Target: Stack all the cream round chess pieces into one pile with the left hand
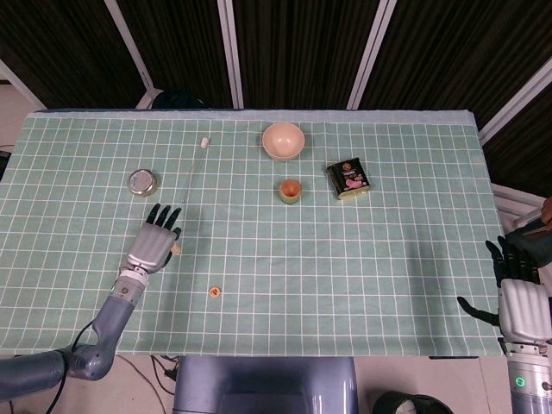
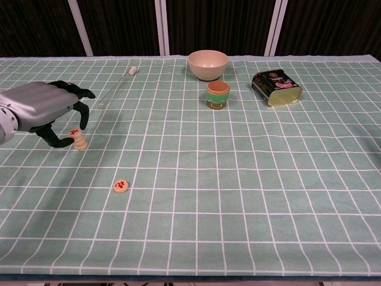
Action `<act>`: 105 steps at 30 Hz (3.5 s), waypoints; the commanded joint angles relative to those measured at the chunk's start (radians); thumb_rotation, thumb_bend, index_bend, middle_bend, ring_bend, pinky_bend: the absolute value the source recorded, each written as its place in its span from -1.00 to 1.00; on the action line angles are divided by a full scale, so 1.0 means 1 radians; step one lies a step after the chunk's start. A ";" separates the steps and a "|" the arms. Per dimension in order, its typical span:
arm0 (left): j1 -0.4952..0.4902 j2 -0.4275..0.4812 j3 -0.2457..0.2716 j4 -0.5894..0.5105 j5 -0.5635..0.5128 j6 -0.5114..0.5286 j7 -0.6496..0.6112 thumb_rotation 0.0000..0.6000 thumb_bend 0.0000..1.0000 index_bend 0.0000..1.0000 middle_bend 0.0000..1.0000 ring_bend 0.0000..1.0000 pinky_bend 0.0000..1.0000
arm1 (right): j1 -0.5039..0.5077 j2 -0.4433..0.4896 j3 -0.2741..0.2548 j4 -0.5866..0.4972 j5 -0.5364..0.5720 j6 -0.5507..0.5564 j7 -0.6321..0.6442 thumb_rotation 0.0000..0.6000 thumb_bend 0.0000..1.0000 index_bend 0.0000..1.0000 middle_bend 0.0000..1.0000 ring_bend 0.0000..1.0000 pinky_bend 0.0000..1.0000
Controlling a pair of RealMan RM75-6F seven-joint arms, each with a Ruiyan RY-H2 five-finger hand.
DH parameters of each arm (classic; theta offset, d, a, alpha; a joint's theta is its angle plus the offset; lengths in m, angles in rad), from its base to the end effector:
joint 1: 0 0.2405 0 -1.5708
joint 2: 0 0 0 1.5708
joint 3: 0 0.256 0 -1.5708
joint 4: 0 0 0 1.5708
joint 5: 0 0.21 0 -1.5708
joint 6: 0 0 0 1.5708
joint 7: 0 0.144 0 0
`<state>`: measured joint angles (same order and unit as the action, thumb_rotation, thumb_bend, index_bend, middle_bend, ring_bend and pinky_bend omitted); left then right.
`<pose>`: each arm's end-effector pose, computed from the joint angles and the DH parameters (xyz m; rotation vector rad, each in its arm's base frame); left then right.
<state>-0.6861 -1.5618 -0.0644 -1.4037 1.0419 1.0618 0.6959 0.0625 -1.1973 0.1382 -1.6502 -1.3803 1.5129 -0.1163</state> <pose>-0.2049 0.3299 -0.0144 -1.8702 -0.6297 -0.5602 -0.3086 -0.1897 0.1529 1.2118 -0.8981 0.8953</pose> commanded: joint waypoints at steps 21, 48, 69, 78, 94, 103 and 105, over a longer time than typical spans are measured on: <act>0.013 0.087 0.052 -0.285 0.152 0.051 0.052 1.00 -0.51 -0.28 -0.92 -1.00 -1.00 | 0.000 -0.001 -0.001 0.001 -0.003 0.003 -0.006 1.00 -0.54 -0.82 -0.97 -1.00 -1.00; 0.018 0.013 0.111 -0.208 0.225 -0.045 -0.023 1.00 -0.51 -0.17 -0.90 -1.00 -1.00 | -0.001 -0.001 0.002 0.002 0.002 0.003 0.000 1.00 -0.53 -0.82 -0.97 -1.00 -1.00; 0.013 -0.036 0.096 -0.164 0.229 -0.058 0.008 1.00 -0.44 -0.08 -0.89 -1.00 -1.00 | -0.001 0.003 0.003 0.000 0.003 0.001 0.007 1.00 -0.54 -0.82 -0.97 -1.00 -1.00; 0.013 -0.049 0.097 -0.153 0.231 -0.065 0.015 1.00 -0.44 -0.08 -0.89 -1.00 -1.00 | -0.002 0.003 0.004 -0.001 0.005 0.002 0.008 1.00 -0.54 -0.82 -0.97 -1.00 -1.00; 0.015 -0.062 0.099 -0.148 0.215 -0.069 0.051 1.00 -0.39 -0.02 -0.88 -1.00 -1.00 | -0.002 0.003 0.005 -0.001 0.008 0.002 0.010 1.00 -0.53 -0.82 -0.97 -1.00 -1.00; 0.022 -0.040 0.084 -0.176 0.226 -0.044 0.031 1.00 -0.39 -0.01 -0.88 -1.00 -1.00 | -0.002 0.003 0.005 -0.001 0.006 0.003 0.012 1.00 -0.54 -0.82 -0.97 -1.00 -1.00; 0.025 -0.025 0.071 -0.189 0.231 -0.029 0.011 1.00 -0.39 -0.01 -0.88 -1.00 -1.00 | -0.002 0.003 0.005 -0.001 0.005 0.003 0.012 1.00 -0.54 -0.82 -0.97 -1.00 -1.00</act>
<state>-0.6638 -1.5968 0.0155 -1.5841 1.2684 1.0233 0.7188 0.0605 -1.1940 0.1433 -1.6508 -1.3750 1.5162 -0.1040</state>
